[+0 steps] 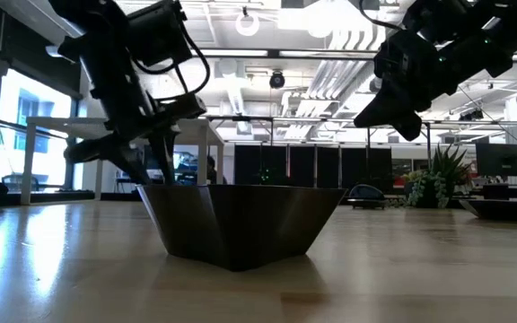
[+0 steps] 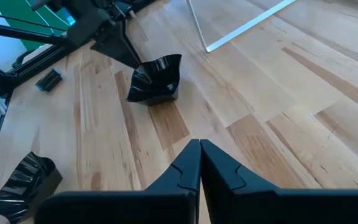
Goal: Pick & Place Mini shaped plates
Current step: Stack the black distorted square plate on top of the other black distorted square plate on the shelf
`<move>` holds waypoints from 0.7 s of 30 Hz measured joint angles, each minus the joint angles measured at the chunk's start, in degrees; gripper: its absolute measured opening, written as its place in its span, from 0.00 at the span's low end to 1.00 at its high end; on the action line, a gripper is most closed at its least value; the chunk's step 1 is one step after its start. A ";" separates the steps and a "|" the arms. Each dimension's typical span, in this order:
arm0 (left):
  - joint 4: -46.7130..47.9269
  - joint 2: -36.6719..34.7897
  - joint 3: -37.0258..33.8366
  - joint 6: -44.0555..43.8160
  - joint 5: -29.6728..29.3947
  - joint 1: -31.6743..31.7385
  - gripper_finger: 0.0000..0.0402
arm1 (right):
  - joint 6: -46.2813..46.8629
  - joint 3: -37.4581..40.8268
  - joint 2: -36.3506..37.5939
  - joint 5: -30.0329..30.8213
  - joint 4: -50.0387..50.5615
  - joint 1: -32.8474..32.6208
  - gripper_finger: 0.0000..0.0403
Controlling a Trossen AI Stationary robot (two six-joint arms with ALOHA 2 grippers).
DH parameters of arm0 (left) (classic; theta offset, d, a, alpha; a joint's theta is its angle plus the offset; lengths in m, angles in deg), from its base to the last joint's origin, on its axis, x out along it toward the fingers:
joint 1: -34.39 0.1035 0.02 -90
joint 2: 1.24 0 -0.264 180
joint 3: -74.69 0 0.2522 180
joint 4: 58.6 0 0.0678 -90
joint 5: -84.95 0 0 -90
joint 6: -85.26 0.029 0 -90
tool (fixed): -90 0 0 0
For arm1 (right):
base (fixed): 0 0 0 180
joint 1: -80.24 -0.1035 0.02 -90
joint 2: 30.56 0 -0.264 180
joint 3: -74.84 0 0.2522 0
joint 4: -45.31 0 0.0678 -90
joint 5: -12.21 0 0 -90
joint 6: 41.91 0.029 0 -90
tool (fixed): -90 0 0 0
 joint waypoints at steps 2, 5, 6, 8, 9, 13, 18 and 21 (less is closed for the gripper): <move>-0.80 0.47 0.00 -0.24 -0.72 0.00 0.28 | 0.11 0.00 0.00 -0.04 -0.01 0.00 0.01; -1.50 0.41 0.02 -0.25 -1.24 0.00 0.24 | 0.13 0.00 0.00 -0.04 -0.02 0.00 0.01; -1.49 0.43 0.02 -0.18 -1.24 0.00 0.22 | 0.13 0.00 0.00 -0.04 0.00 0.00 0.01; -2.08 0.43 0.02 0.08 -1.26 0.00 0.18 | 0.13 0.00 0.00 -0.04 0.00 0.00 0.01; -2.15 0.43 0.02 0.14 -1.27 0.00 0.17 | 0.13 -0.02 0.00 -0.04 0.00 0.00 0.00; -1.95 0.43 0.02 0.15 -1.24 0.00 0.09 | 0.13 -0.02 0.00 -0.02 0.00 0.00 0.01; -2.01 0.41 0.02 0.17 -0.95 0.00 0.01 | 0.13 -0.02 0.00 0.00 0.00 0.00 0.01; -2.19 0.28 0.02 0.18 0.41 0.00 0.01 | 0.13 -0.02 0.00 0.01 0.00 0.00 0.00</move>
